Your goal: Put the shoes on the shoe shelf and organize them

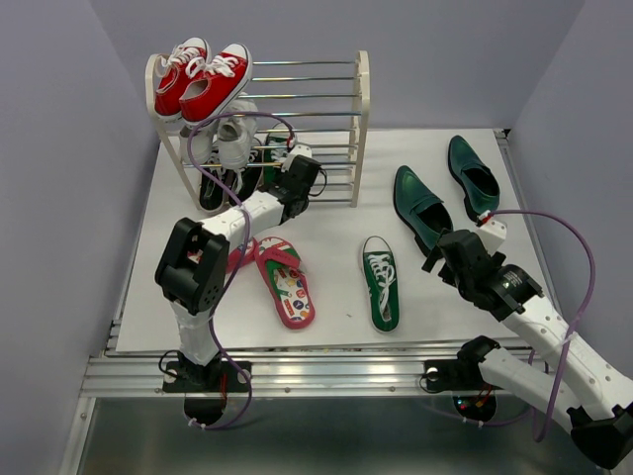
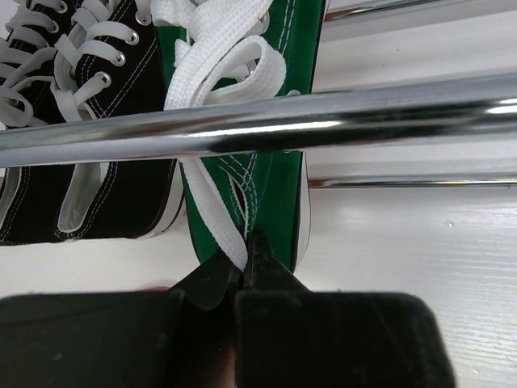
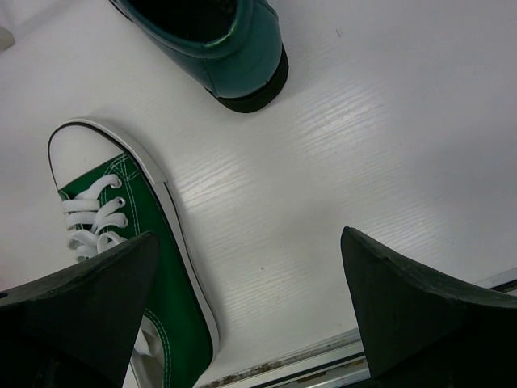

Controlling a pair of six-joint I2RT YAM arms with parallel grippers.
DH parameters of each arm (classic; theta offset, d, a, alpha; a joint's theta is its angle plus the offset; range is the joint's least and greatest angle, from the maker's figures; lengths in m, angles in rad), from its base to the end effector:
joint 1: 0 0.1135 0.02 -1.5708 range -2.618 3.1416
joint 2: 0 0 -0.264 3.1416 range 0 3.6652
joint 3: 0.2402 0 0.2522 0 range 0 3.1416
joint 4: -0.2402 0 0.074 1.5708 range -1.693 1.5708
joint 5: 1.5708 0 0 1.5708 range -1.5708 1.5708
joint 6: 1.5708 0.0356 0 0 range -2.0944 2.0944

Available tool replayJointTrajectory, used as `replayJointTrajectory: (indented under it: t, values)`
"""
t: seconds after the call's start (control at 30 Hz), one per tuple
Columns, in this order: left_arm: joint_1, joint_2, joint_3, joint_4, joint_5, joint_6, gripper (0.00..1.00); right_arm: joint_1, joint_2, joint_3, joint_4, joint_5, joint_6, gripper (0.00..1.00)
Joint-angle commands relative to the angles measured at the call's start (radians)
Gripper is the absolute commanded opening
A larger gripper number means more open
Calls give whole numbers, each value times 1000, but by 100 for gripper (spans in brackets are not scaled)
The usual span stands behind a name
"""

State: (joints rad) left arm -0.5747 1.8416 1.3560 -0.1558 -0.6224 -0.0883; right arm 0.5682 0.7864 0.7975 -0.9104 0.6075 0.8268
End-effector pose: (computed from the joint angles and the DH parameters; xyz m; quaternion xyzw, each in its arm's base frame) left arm 0.3619 -0.2097 0.2450 0.0718 0.8590 0.1200 0.4925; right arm 0.1306 0.0593 0.2823 0.2139 0.8807 -0.0145 0.4224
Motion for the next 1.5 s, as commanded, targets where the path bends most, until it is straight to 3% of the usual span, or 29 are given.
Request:
replayJointTrajectory:
  t: [0.0, 0.57, 0.6, 0.67, 0.77, 0.8, 0.83, 0.9, 1.27, 1.47]
  values:
    - [19, -24, 26, 75, -54, -7, 0, -1, -4, 20, 36, 41, -8, 100]
    - [47, 28, 32, 70, -48, -67, 0, -1, -9, 19, 45, 54, -9, 100]
    - [49, 30, 32, 70, -46, -65, 1, -1, -9, 19, 45, 57, -8, 100]
    - [50, 31, 34, 70, -36, -62, 15, -1, -12, 16, 47, 57, -8, 100]
    - [53, 38, 35, 78, -28, -54, 17, -1, -13, 16, 48, 63, -6, 100]
    - [53, 41, 37, 81, -27, -54, 17, -1, -15, 16, 48, 63, -6, 100]
    - [55, 42, 34, 88, -7, -47, 8, -1, -15, 16, 48, 63, -6, 100]
    - [55, 44, 32, 96, 9, -36, 0, -1, -15, 16, 48, 64, -6, 100]
    - [56, 5, -14, 148, 75, 9, 0, -1, -9, 12, 53, 67, -6, 100]
    - [55, -107, -138, 291, 161, 47, 0, -1, -6, -1, 73, 78, -14, 100]
